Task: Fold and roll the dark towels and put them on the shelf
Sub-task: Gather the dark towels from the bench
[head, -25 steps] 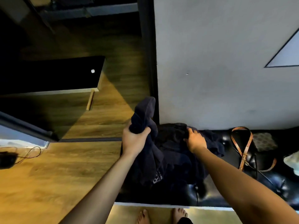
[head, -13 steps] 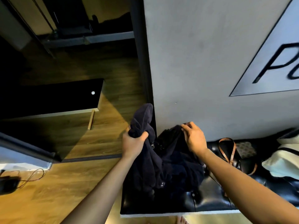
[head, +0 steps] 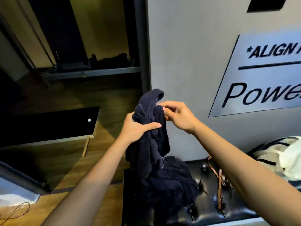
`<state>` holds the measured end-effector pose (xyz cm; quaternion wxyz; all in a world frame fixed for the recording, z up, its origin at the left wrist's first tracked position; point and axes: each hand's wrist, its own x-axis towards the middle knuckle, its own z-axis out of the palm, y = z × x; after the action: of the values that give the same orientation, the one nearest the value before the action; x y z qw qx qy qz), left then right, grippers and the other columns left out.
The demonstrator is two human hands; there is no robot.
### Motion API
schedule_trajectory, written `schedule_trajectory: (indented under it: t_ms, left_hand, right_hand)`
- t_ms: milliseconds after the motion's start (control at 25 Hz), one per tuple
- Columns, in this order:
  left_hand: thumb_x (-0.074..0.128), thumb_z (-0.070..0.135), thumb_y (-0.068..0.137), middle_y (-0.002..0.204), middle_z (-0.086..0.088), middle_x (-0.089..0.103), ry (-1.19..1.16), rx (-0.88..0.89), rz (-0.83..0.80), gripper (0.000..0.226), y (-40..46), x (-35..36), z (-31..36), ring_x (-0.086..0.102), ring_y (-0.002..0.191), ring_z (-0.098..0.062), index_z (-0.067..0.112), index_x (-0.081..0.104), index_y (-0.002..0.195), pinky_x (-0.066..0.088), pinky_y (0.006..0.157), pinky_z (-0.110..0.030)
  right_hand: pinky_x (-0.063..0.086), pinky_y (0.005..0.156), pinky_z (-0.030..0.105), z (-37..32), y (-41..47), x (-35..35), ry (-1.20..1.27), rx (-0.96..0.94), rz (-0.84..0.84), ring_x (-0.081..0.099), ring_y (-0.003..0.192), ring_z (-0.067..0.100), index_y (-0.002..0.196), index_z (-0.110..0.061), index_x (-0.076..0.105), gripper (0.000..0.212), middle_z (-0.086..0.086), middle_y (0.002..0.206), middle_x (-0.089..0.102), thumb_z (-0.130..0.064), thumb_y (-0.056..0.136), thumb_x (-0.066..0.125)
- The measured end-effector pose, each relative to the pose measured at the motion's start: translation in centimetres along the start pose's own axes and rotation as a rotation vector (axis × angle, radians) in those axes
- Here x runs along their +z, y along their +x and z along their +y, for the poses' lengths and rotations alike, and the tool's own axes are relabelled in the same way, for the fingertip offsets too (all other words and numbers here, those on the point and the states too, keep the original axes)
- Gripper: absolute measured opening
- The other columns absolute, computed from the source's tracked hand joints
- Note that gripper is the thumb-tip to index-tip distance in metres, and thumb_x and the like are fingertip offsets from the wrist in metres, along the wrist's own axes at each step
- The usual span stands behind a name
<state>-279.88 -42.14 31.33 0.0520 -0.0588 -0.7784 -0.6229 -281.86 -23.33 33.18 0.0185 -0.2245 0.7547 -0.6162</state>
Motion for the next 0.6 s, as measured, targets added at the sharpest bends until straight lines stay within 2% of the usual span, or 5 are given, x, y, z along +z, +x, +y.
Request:
schedule_trajectory:
  t_ms: [80, 200, 320, 400, 600]
  left_hand:
    - [0.093, 0.016, 0.061, 0.094, 0.013, 0.074, -0.001, -0.02, 0.044, 0.046, -0.6, -0.6, -0.8, 0.069, 0.088, 0.002, 0.014, 0.072, 0.102, 0.05, 0.069, -0.008]
    - [0.093, 0.021, 0.062, 0.105, 0.012, 0.068, 0.021, -0.112, 0.276, 0.06, -1.4, -1.2, -1.9, 0.066, 0.095, -0.005, 0.013, 0.063, 0.114, 0.049, 0.076, -0.013]
    - [0.093, 0.03, 0.061, 0.117, 0.006, 0.063, -0.073, -0.288, 0.524, 0.075, -1.9, -2.2, -2.5, 0.061, 0.105, -0.013, 0.013, 0.056, 0.124, 0.05, 0.09, -0.029]
    - [0.092, 0.029, 0.062, 0.113, 0.005, 0.065, -0.235, -0.335, 0.572, 0.071, -2.5, -2.2, -2.3, 0.063, 0.099, -0.013, 0.014, 0.056, 0.121, 0.052, 0.092, -0.033]
    - [0.093, 0.036, 0.056, 0.105, 0.008, 0.069, -0.253, -0.326, 0.516, 0.069, -4.5, -3.6, -2.2, 0.067, 0.097, -0.01, 0.015, 0.064, 0.115, 0.053, 0.087, -0.028]
  right_hand:
    - [0.054, 0.076, 0.03, -0.4, 0.0, 0.9, -0.002, 0.005, -0.044, 0.059, 0.079, 0.014, 0.105, -0.019, 0.07, 0.024, 0.005, 0.092, 0.071, -0.004, 0.098, 0.053]
    - [0.053, 0.094, 0.041, 0.5, -0.1, 1.8, -0.022, 0.072, -0.096, 0.06, 0.103, 0.016, 0.124, -0.026, 0.059, 0.04, 0.01, 0.118, 0.064, -0.003, 0.092, 0.059]
    - [0.035, 0.111, 0.036, 3.0, -2.0, 4.7, -0.206, 0.201, -0.204, 0.03, 0.141, 0.012, 0.151, -0.031, 0.02, 0.096, -0.004, 0.154, 0.03, -0.029, 0.078, 0.081]
    - [0.029, 0.114, 0.034, 4.4, -3.5, 8.9, -0.295, 0.166, -0.245, 0.024, 0.144, 0.005, 0.152, -0.041, 0.005, 0.127, -0.014, 0.156, 0.022, -0.05, 0.058, 0.09]
    - [0.05, 0.098, 0.033, 6.1, -2.2, 13.8, -0.003, 0.156, -0.089, 0.06, 0.114, 0.004, 0.131, -0.026, 0.044, 0.076, -0.01, 0.125, 0.061, -0.018, 0.067, 0.084]
